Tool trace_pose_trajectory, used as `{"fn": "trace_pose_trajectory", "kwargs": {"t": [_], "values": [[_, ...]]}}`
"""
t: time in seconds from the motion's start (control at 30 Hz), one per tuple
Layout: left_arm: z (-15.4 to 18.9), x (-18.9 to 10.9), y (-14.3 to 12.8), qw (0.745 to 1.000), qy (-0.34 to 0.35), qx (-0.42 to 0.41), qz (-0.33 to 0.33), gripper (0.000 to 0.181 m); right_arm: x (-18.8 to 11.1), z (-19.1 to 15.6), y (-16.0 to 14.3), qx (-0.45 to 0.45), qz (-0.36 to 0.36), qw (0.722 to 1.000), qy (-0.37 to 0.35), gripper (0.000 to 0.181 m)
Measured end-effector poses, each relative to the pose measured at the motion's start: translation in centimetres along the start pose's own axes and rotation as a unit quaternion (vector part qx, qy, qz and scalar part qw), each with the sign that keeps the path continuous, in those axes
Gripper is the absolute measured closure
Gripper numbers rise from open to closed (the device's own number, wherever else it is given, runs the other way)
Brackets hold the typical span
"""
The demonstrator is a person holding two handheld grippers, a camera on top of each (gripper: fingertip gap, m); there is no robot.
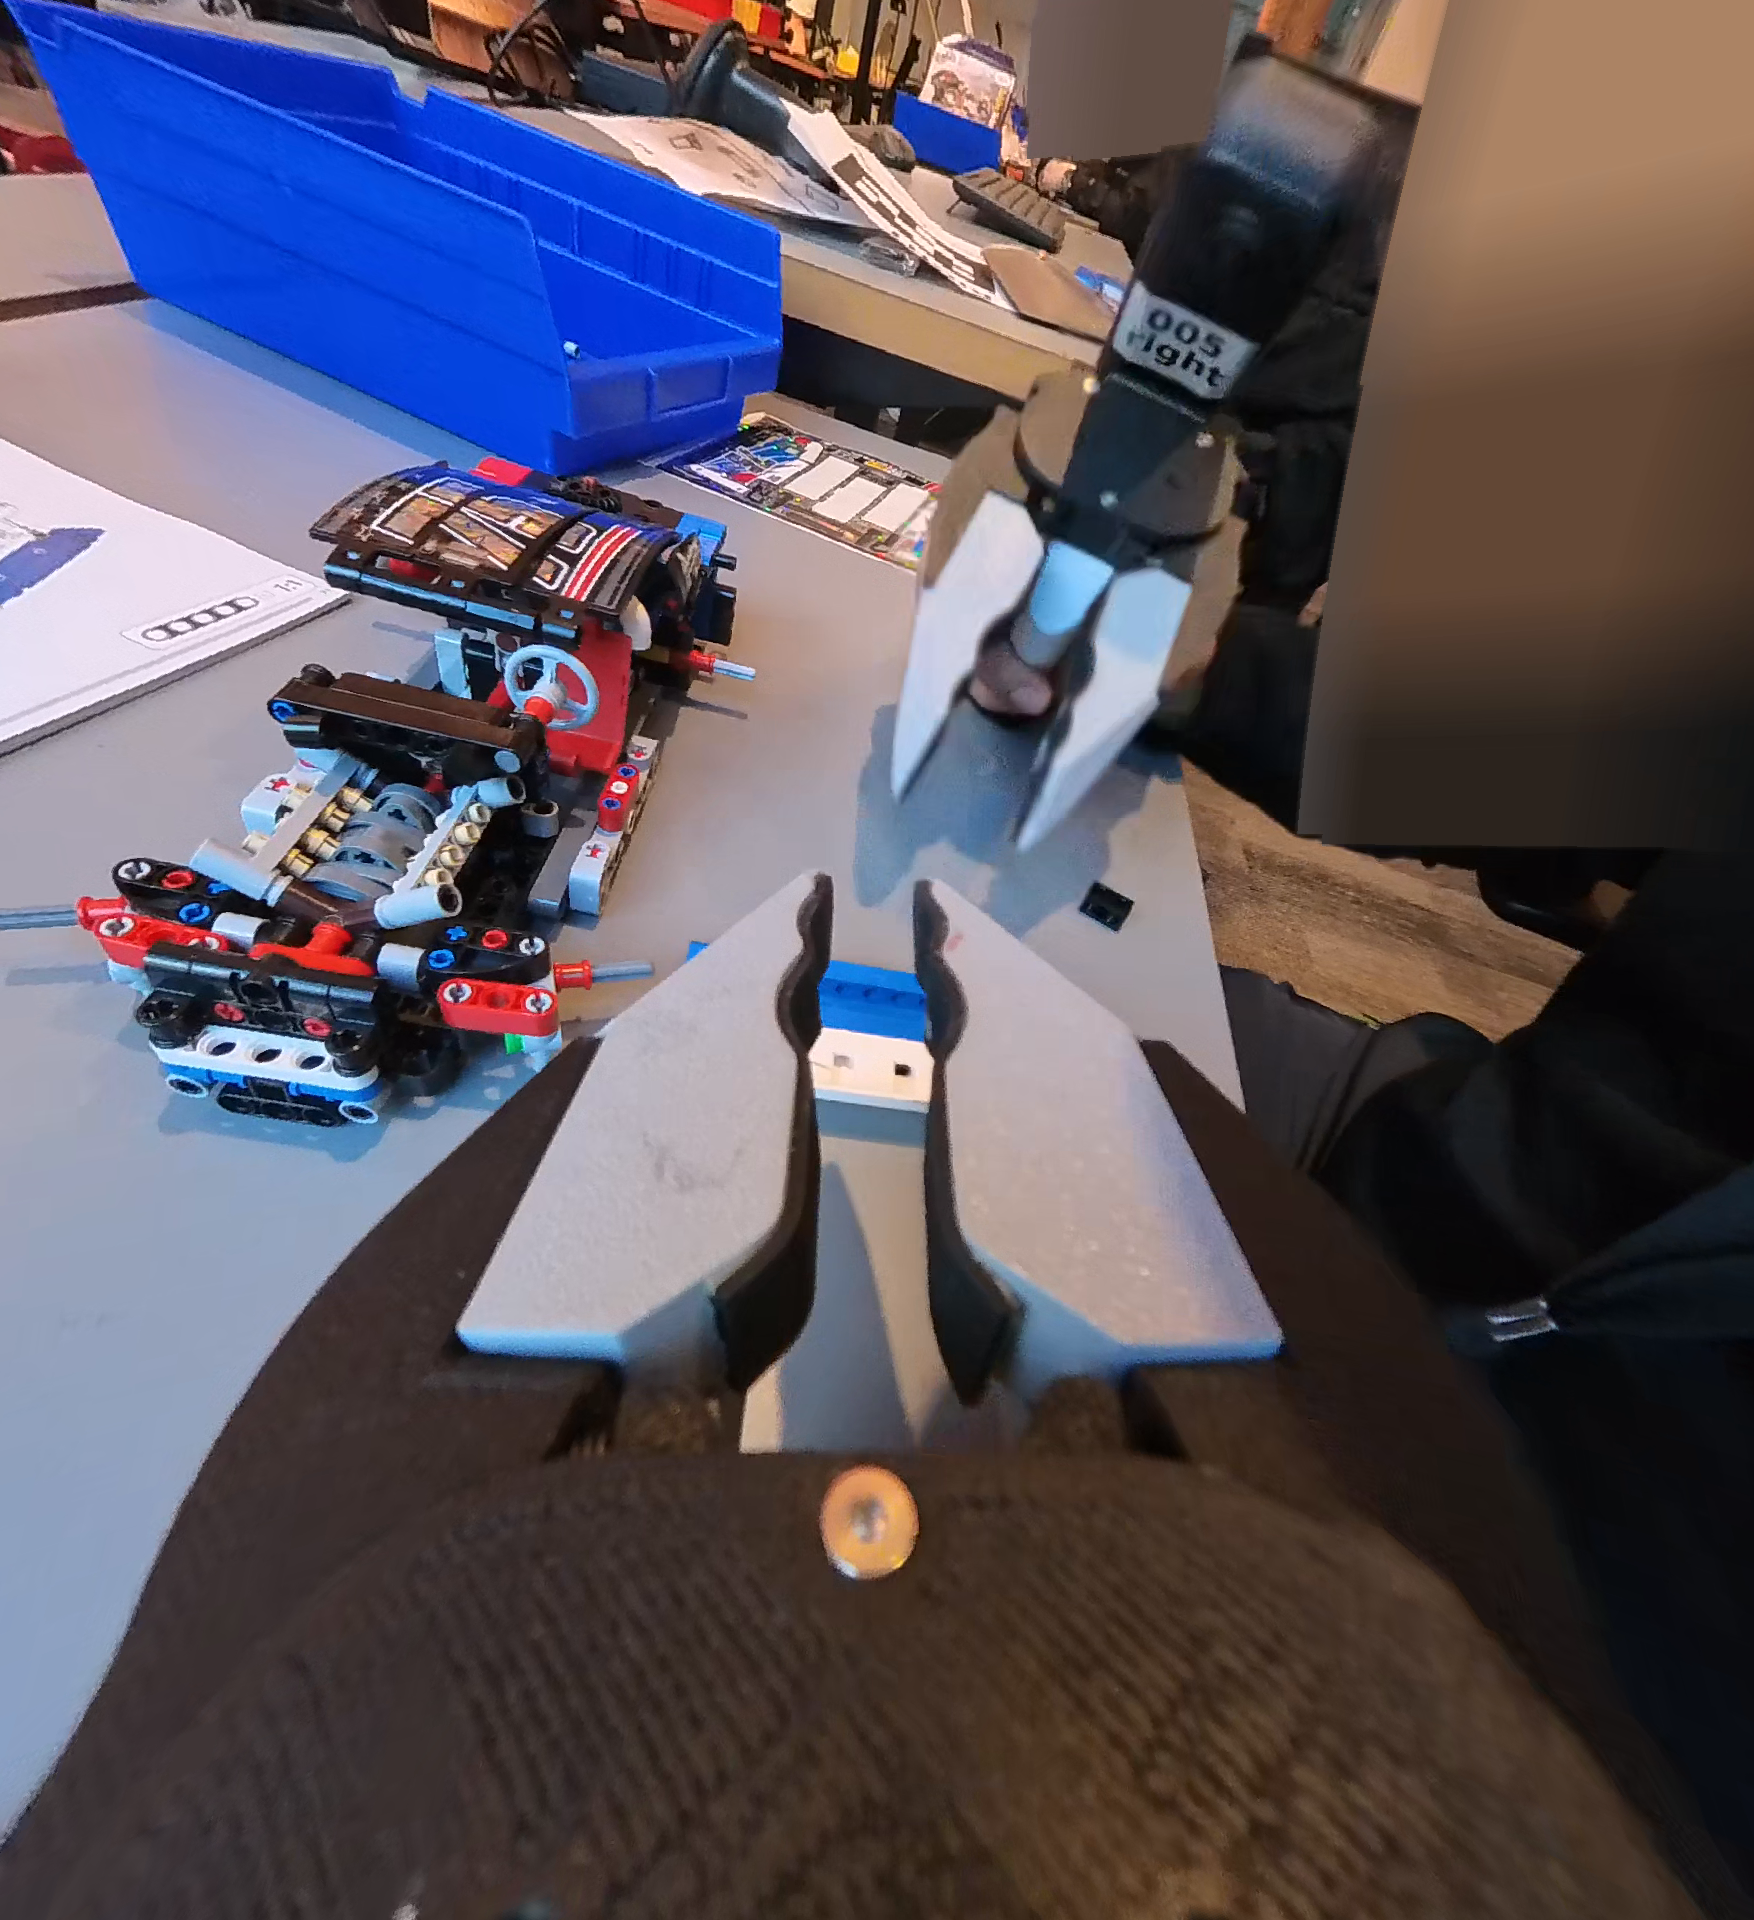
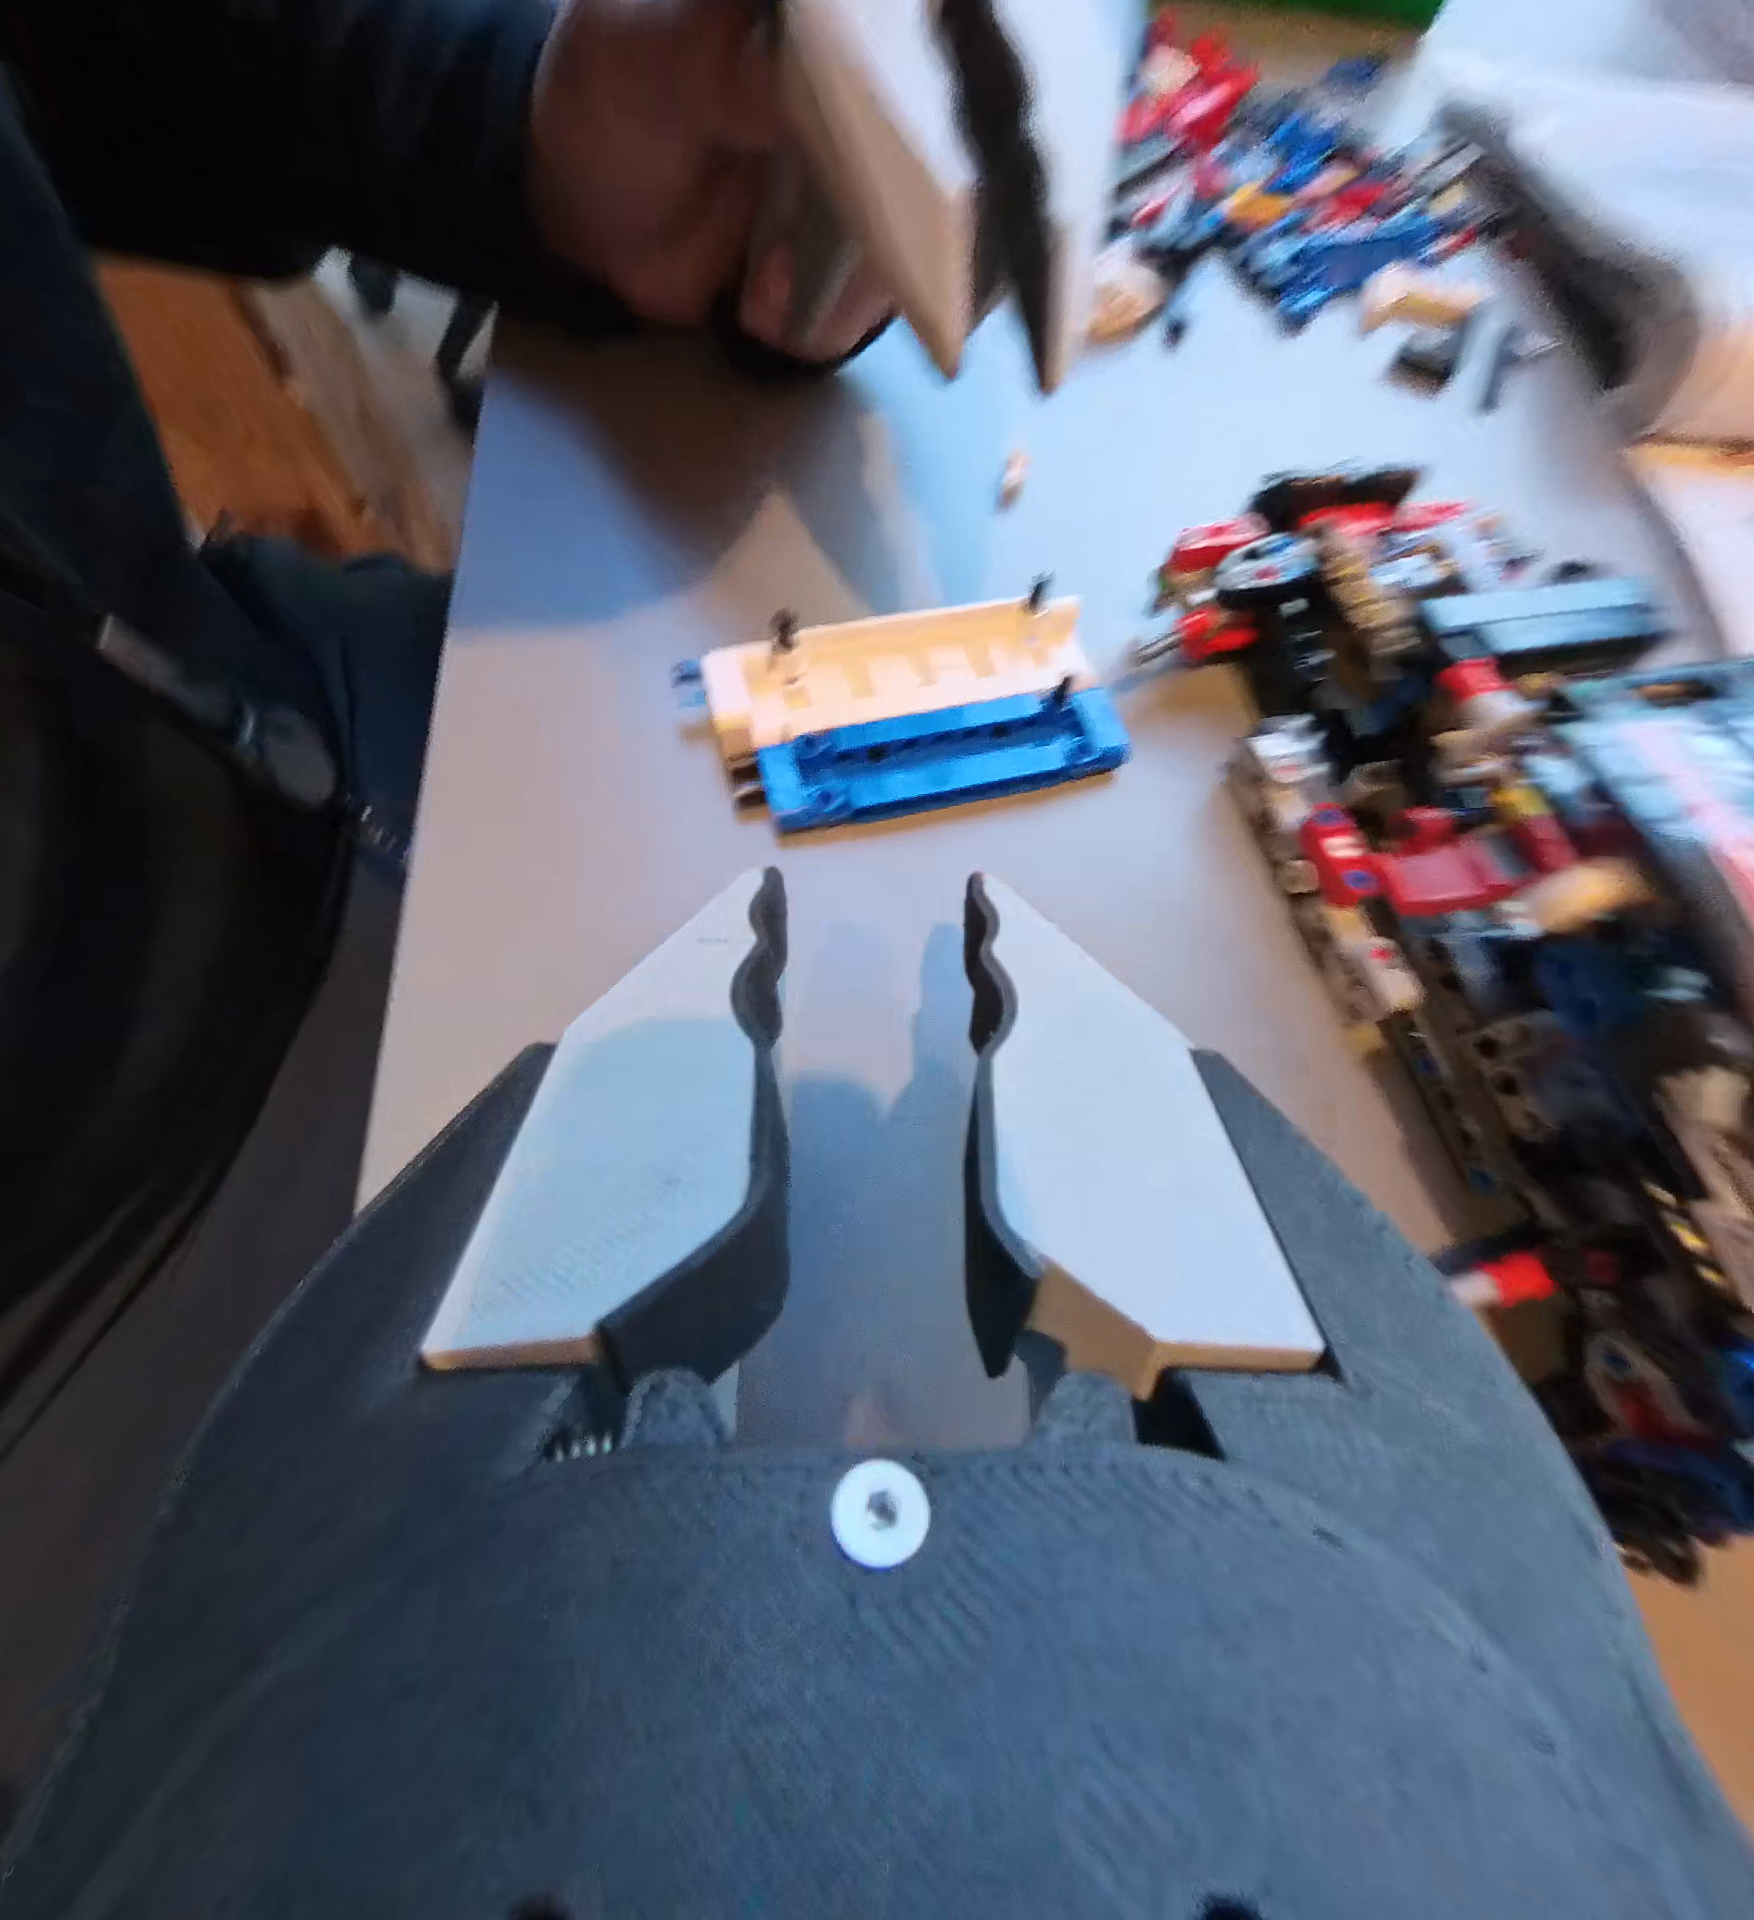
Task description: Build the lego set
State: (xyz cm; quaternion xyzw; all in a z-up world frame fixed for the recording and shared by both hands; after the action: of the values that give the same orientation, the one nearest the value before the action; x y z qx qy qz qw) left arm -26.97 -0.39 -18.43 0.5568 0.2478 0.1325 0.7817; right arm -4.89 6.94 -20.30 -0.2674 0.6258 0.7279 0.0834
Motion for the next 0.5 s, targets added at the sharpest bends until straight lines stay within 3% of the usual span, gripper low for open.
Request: {"fn": "trace_pose_trajectory", "kwargs": {"t": [0.1,0.2,0.5], "values": [[-0.1,0.0,0.0,1.000,0.000,-0.004,-0.001,0.169,-1.7,1.5,0.3,0.023,0.088,0.995,-0.046,0.148],[-0.1,0.1,0.0,1.000,-0.001,-0.004,-0.003,0.169,-2.7,2.2,0.2,0.046,0.126,0.990,-0.050,0.142],[-0.1,0.0,0.0,1.000,-0.003,-0.008,-0.001,0.169,-2.0,2.1,0.2,0.037,0.091,0.994,-0.052,0.139]]}}
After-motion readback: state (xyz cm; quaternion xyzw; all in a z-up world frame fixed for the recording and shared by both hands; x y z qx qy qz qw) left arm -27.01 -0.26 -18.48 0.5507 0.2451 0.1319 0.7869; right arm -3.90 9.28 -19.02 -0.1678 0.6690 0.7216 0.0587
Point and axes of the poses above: each gripper's, where its closed fingertips meet, x out along the fingers, y out of its top, z = x × y across the jaws, the point moved 9 cm from there along -x, back along the fingers, and after that the axes turned 1 degree about -y, right-handed, at the moved point
